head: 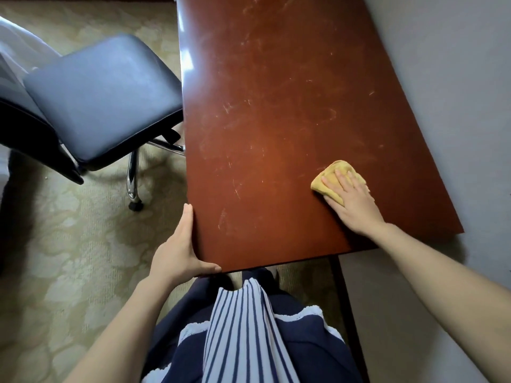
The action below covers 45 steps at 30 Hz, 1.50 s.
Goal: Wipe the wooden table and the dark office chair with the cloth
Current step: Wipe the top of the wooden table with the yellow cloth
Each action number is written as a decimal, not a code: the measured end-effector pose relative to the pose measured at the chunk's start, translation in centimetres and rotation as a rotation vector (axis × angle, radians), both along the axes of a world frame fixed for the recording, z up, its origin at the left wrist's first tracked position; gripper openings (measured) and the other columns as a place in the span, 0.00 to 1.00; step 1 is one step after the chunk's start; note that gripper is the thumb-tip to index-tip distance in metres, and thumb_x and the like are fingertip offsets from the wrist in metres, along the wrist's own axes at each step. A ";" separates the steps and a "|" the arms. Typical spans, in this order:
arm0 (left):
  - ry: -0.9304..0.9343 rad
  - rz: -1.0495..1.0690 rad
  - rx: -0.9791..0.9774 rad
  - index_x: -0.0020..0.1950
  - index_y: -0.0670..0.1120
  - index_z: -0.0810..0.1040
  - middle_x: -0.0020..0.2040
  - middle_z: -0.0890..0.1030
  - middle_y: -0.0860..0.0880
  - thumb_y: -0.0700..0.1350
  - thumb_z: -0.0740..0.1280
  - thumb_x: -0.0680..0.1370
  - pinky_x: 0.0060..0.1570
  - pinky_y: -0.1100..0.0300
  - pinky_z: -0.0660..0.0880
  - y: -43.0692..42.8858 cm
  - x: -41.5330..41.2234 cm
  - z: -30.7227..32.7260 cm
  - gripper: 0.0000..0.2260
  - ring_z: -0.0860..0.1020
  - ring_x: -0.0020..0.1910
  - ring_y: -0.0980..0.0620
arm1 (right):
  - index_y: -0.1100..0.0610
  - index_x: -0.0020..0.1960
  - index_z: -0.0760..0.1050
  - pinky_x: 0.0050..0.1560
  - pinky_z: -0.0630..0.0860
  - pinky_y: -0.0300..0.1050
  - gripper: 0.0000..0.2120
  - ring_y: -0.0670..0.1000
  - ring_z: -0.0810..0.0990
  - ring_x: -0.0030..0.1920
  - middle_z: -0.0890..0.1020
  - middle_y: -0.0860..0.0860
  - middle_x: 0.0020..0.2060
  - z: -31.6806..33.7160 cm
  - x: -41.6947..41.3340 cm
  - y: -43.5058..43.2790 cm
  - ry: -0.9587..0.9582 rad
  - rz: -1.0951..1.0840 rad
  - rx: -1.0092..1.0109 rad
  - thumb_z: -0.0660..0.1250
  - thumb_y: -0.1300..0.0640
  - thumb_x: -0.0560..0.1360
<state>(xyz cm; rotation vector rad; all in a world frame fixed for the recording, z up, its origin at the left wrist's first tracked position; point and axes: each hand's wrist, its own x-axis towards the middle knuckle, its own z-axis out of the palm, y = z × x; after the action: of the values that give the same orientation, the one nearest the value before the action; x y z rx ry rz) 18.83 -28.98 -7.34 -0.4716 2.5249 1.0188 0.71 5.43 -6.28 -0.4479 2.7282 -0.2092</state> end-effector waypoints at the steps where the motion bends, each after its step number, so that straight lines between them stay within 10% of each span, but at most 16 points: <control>1: -0.005 -0.011 -0.022 0.73 0.60 0.29 0.77 0.47 0.60 0.57 0.82 0.54 0.61 0.51 0.73 -0.1 0.0 0.2 0.68 0.65 0.72 0.51 | 0.40 0.76 0.51 0.75 0.42 0.54 0.25 0.53 0.42 0.77 0.49 0.48 0.78 -0.3 -0.4 -1.6 -0.003 -0.033 0.028 0.51 0.40 0.80; 13: -0.110 -0.419 -0.321 0.74 0.53 0.29 0.76 0.34 0.56 0.69 0.74 0.58 0.55 0.53 0.73 -3.4 -0.6 1.7 0.64 0.70 0.63 0.47 | 0.39 0.76 0.51 0.74 0.41 0.57 0.26 0.57 0.43 0.77 0.50 0.50 0.78 -1.5 8.6 -17.5 0.116 0.206 0.058 0.45 0.37 0.79; 24: -0.021 -0.574 -0.237 0.75 0.54 0.31 0.77 0.37 0.56 0.59 0.76 0.64 0.52 0.56 0.73 -5.8 -1.1 0.7 0.59 0.69 0.61 0.46 | 0.49 0.68 0.73 0.64 0.70 0.63 0.27 0.60 0.71 0.68 0.73 0.53 0.68 -1.6 15.6 -13.5 0.285 0.776 -0.049 0.72 0.47 0.70; 34: 0.031 -0.376 0.026 0.78 0.52 0.40 0.77 0.39 0.57 0.50 0.67 0.77 0.72 0.54 0.56 -6.5 1.2 0.4 0.40 0.48 0.76 0.49 | 0.45 0.76 0.55 0.76 0.45 0.49 0.24 0.53 0.48 0.77 0.54 0.49 0.77 -0.4 5.9 -16.1 0.057 0.330 -0.021 0.54 0.46 0.82; 40: -0.005 -0.156 0.097 0.78 0.50 0.45 0.77 0.40 0.57 0.48 0.65 0.79 0.73 0.53 0.52 -5.9 3.9 1.1 0.36 0.47 0.77 0.51 | 0.39 0.76 0.50 0.74 0.39 0.57 0.25 0.56 0.39 0.77 0.46 0.48 0.78 -1.2 4.7 -24.0 -0.068 -0.073 -0.020 0.48 0.39 0.81; 45: -0.026 -0.033 0.113 0.78 0.49 0.46 0.78 0.44 0.53 0.47 0.70 0.75 0.74 0.56 0.52 -5.0 5.3 1.7 0.41 0.48 0.76 0.53 | 0.38 0.76 0.53 0.73 0.38 0.58 0.24 0.56 0.42 0.77 0.49 0.49 0.78 -1.9 11.2 -24.7 0.080 0.358 -0.031 0.51 0.39 0.80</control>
<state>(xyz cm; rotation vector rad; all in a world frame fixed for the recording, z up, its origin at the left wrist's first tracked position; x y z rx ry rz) 24.16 -34.02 -5.59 -0.4063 2.4281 1.1284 11.96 -19.26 -8.16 -0.9587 2.6644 -0.1395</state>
